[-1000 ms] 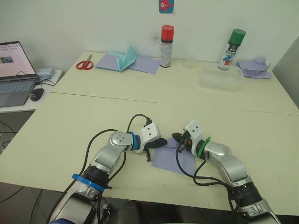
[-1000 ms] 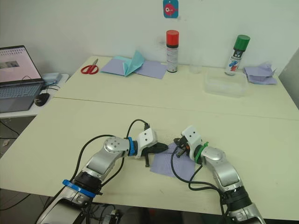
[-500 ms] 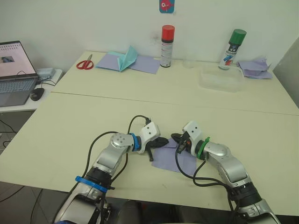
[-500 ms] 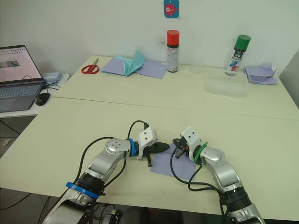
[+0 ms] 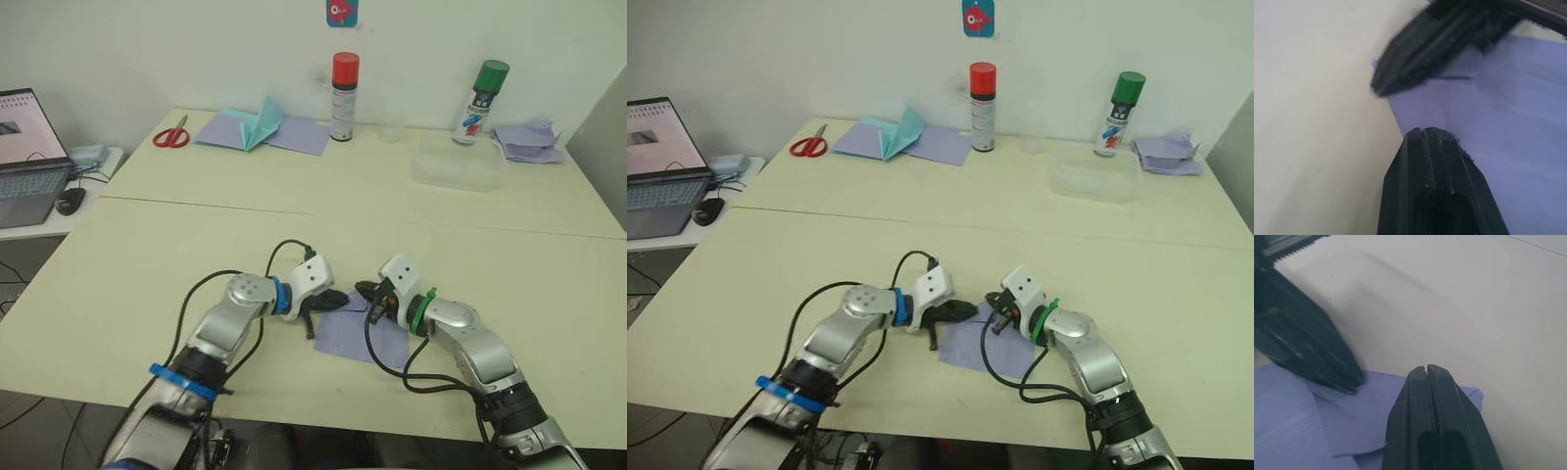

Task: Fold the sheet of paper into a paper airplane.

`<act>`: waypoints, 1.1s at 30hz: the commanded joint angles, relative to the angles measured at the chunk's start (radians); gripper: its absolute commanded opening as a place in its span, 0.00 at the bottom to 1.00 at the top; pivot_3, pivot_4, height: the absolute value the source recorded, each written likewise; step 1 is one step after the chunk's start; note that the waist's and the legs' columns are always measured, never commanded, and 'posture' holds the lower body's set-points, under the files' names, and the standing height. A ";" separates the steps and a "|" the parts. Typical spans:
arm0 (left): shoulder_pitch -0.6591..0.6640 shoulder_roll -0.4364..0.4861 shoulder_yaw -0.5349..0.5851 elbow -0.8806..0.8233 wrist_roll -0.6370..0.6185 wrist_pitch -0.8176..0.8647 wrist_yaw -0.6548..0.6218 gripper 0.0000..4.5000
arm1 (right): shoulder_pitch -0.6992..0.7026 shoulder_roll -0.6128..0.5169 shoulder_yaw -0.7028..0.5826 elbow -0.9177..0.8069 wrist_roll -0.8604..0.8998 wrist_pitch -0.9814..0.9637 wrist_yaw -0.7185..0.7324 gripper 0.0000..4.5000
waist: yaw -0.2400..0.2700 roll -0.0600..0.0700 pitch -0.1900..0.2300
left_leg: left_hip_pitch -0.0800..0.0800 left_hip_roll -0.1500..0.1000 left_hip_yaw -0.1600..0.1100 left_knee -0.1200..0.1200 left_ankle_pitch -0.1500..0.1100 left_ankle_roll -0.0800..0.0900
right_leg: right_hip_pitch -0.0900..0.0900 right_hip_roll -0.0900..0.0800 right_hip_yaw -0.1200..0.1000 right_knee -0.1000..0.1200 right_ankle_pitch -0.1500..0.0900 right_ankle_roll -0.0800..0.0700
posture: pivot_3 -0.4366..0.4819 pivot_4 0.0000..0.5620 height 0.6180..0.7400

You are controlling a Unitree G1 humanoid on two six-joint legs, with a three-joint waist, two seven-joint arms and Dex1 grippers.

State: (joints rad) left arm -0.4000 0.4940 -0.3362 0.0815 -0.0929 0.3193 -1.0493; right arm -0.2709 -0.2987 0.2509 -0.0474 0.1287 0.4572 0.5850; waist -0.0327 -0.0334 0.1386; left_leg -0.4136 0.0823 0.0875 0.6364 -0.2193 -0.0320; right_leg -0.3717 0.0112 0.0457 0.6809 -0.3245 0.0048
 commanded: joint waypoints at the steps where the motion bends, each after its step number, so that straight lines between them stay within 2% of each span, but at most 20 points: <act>1: 0.070 0.070 0.019 -0.012 0.002 0.109 -0.005 0.00 | 0.021 -0.009 0.020 0.032 -0.022 0.022 0.001 0.00 | 0.000 0.000 0.000 | 0.000 0.000 0.000 0.000 0.000 0.000 | 0.000 0.000 0.000 0.000 0.000 0.000 | 0.48 0.27 1.00; 4: 0.097 0.114 0.106 -0.121 -0.100 0.204 -0.025 0.00 | 0.017 -0.005 0.022 0.037 -0.022 0.017 0.001 0.00 | -0.002 0.000 0.000 | 0.001 0.000 0.000 0.000 0.000 0.000 | 0.001 0.000 0.000 0.000 0.000 -0.001 | 0.48 0.27 1.00; 7: 0.082 0.106 0.193 -0.209 -0.223 0.243 -0.035 0.00 | 0.013 -0.006 0.019 0.043 -0.021 0.012 0.004 0.00 | -0.001 0.000 0.002 | 0.001 0.000 0.000 -0.001 0.000 0.000 | 0.000 0.000 0.000 0.000 -0.001 -0.001 | 0.48 0.27 1.00; 10: 0.041 0.074 0.190 -0.224 -0.242 0.246 -0.018 0.00 | 0.015 -0.009 0.017 0.043 -0.019 0.008 0.010 0.00 | 0.003 -0.001 0.002 | -0.001 0.000 0.000 -0.001 0.000 0.000 | -0.001 0.000 0.000 0.000 -0.001 -0.001 | 0.48 0.27 1.00; 15: -0.017 -0.039 0.098 -0.106 -0.151 0.161 0.060 0.00 | 0.021 -0.016 0.018 0.039 -0.022 0.001 0.017 0.00 | 0.004 -0.001 0.002 | -0.001 -0.003 0.000 0.000 0.000 0.000 | -0.001 -0.003 0.000 0.000 -0.001 -0.001 | 0.48 0.27 1.00; 20: -0.030 -0.068 -0.020 0.010 -0.053 0.070 0.048 0.00 | 0.023 -0.021 0.011 0.017 -0.016 -0.003 0.018 0.00 | 0.001 -0.001 0.002 | -0.002 -0.002 0.000 -0.002 0.000 0.000 | -0.002 -0.002 0.000 0.000 -0.001 -0.001 | 0.48 0.27 1.00; 23: -0.042 -0.072 -0.050 0.064 -0.015 0.037 0.050 0.00 | 0.023 -0.033 0.007 -0.007 -0.014 -0.005 0.028 0.00 | 0.003 -0.001 0.002 | -0.002 -0.002 0.000 -0.002 0.000 0.000 | -0.001 -0.001 0.001 0.000 -0.001 -0.001 | 0.48 0.27 1.00; 26: -0.055 -0.075 -0.072 0.115 0.013 0.018 0.051 0.00 | 0.026 -0.046 -0.046 -0.101 0.046 0.056 0.038 0.00 | 0.006 -0.001 0.002 | -0.002 -0.003 0.000 -0.002 0.000 0.000 | -0.001 -0.002 0.001 0.000 -0.001 -0.001 | 0.48 0.27 1.00; 29: -0.058 -0.077 -0.086 0.138 0.022 0.003 0.038 0.00 | 0.044 -0.090 -0.123 -0.221 0.136 0.183 0.059 0.14 | 0.009 -0.001 0.002 | -0.002 -0.004 0.000 -0.001 0.000 0.000 | -0.001 -0.003 0.001 0.000 -0.001 -0.001 | 0.48 0.27 1.00; 33: -0.056 -0.091 -0.084 0.149 0.022 -0.003 0.041 0.00 | 0.108 -0.195 -0.201 -0.356 0.210 0.350 0.071 0.45 | 0.013 -0.001 0.002 | -0.003 -0.004 0.000 -0.001 0.000 0.000 | -0.001 -0.004 0.000 -0.001 -0.001 -0.001 | 0.48 0.27 1.00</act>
State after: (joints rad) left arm -0.4769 0.4050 -0.3867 0.1806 -0.1138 0.2970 -1.0159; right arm -0.1783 -0.4746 0.0884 -0.3335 0.2982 0.7467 0.6496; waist -0.0200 -0.0340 0.1407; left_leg -0.4162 0.0777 0.0872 0.6353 -0.2189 -0.0316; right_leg -0.3722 0.0072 0.0457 0.6803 -0.3255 0.0040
